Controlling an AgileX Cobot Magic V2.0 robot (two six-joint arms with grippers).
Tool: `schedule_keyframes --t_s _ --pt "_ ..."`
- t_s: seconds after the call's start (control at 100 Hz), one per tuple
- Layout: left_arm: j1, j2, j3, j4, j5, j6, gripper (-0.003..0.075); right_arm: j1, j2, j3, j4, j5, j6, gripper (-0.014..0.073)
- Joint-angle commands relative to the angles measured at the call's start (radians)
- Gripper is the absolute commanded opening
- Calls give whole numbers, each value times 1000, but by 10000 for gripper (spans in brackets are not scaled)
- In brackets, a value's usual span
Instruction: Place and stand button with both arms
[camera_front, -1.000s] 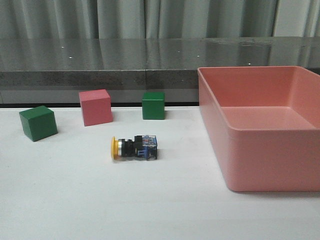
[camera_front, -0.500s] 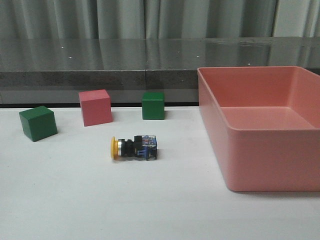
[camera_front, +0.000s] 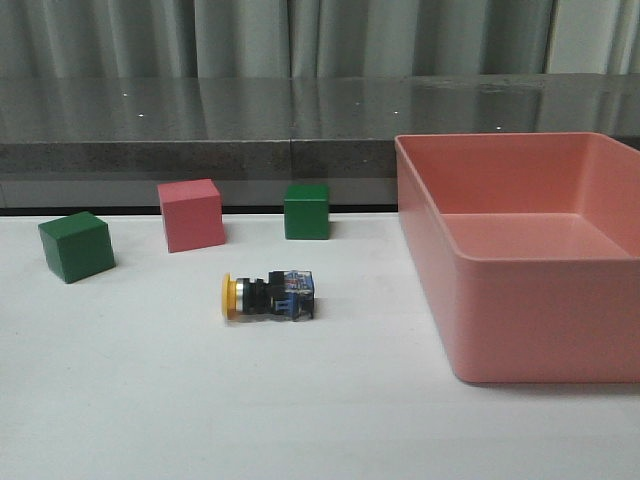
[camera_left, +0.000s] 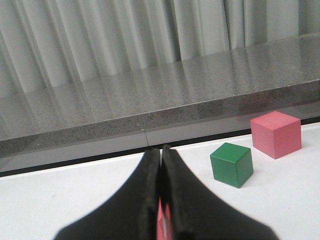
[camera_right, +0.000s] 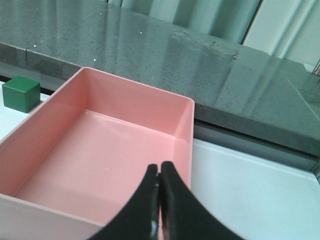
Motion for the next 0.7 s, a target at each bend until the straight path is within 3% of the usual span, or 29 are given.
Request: schedule_keyframes --t_s 0.0,0.45,0.69 --pt "1 -32 27 -10 -75 -13 -19 -7 3 -23 7 -75 1 -62" --pt "1 -32 27 -8 -79 -13 -19 -6 3 -23 7 -74 1 -62" --pt "1 -32 17 -116 -282 -13 -19 -6 3 -23 7 -74 1 -62"
